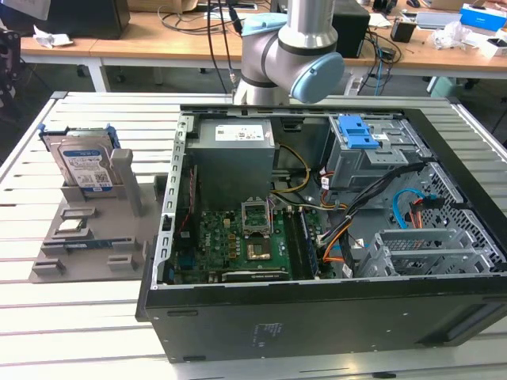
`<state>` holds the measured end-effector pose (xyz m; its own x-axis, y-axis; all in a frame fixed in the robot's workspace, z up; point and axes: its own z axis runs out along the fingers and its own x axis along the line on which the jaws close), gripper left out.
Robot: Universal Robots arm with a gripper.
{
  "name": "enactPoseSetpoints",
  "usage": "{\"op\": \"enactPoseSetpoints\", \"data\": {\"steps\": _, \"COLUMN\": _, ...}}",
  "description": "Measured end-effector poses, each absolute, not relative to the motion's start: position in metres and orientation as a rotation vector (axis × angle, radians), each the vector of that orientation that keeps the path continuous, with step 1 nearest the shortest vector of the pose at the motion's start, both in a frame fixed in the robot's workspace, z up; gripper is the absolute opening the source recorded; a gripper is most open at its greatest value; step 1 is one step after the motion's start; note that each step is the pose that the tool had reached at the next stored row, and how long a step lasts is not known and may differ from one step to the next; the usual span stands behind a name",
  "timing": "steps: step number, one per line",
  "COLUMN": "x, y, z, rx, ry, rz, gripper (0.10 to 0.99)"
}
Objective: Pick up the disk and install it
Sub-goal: 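Pick up the disk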
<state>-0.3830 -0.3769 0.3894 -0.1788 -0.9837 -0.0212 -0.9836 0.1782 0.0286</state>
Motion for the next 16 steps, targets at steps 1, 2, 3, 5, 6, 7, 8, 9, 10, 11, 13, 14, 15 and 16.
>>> {"op": "enactPoseSetpoints", "data": {"steps": 1, "x": -0.3829, "y": -0.3769, "z": 0.3894, "rx": 2.022, "ry": -2.401, "rz": -0.056, "gripper": 0.106}}
{"op": "enactPoseSetpoints", "data": {"steps": 2, "x": -0.3829, "y": -0.3768, "z": 0.3894, "rx": 2.033, "ry": -2.392, "rz": -0.056, "gripper": 0.106}}
{"op": "enactPoseSetpoints", "data": {"steps": 3, "x": -0.3829, "y": -0.3769, "z": 0.3893, "rx": 2.051, "ry": -2.375, "rz": -0.056, "gripper": 0.106}}
{"op": "enactPoseSetpoints", "data": {"steps": 5, "x": -0.3828, "y": -0.3769, "z": 0.3894, "rx": 2.074, "ry": -2.355, "rz": -0.056, "gripper": 0.106}}
{"op": "enactPoseSetpoints", "data": {"steps": 6, "x": -0.3828, "y": -0.3769, "z": 0.3894, "rx": 2.091, "ry": -2.34, "rz": -0.056, "gripper": 0.106}}
{"op": "enactPoseSetpoints", "data": {"steps": 7, "x": -0.3828, "y": -0.3769, "z": 0.3894, "rx": 2.094, "ry": -2.337, "rz": -0.056, "gripper": 0.106}}
{"op": "enactPoseSetpoints", "data": {"steps": 8, "x": -0.3829, "y": -0.3769, "z": 0.3894, "rx": 2.095, "ry": -2.336, "rz": -0.056, "gripper": 0.106}}
{"op": "enactPoseSetpoints", "data": {"steps": 9, "x": -0.3829, "y": -0.3768, "z": 0.3894, "rx": 2.095, "ry": -2.336, "rz": -0.056, "gripper": 0.106}}
{"op": "enactPoseSetpoints", "data": {"steps": 10, "x": -0.3829, "y": -0.3768, "z": 0.3894, "rx": 2.095, "ry": -2.336, "rz": -0.056, "gripper": 0.106}}
{"op": "enactPoseSetpoints", "data": {"steps": 11, "x": -0.3829, "y": -0.3768, "z": 0.3894, "rx": 2.096, "ry": -2.336, "rz": -0.056, "gripper": 0.106}}
{"op": "enactPoseSetpoints", "data": {"steps": 13, "x": -0.3828, "y": -0.3769, "z": 0.3894, "rx": 2.096, "ry": -2.335, "rz": -0.056, "gripper": 0.106}}
{"op": "enactPoseSetpoints", "data": {"steps": 14, "x": -0.3829, "y": -0.3768, "z": 0.3894, "rx": 2.096, "ry": -2.335, "rz": -0.056, "gripper": 0.106}}
{"op": "enactPoseSetpoints", "data": {"steps": 15, "x": -0.3829, "y": -0.3768, "z": 0.3894, "rx": 2.097, "ry": -2.334, "rz": -0.056, "gripper": 0.106}}
{"op": "enactPoseSetpoints", "data": {"steps": 16, "x": -0.3829, "y": -0.3768, "z": 0.3894, "rx": 2.097, "ry": -2.334, "rz": -0.056, "gripper": 0.114}}
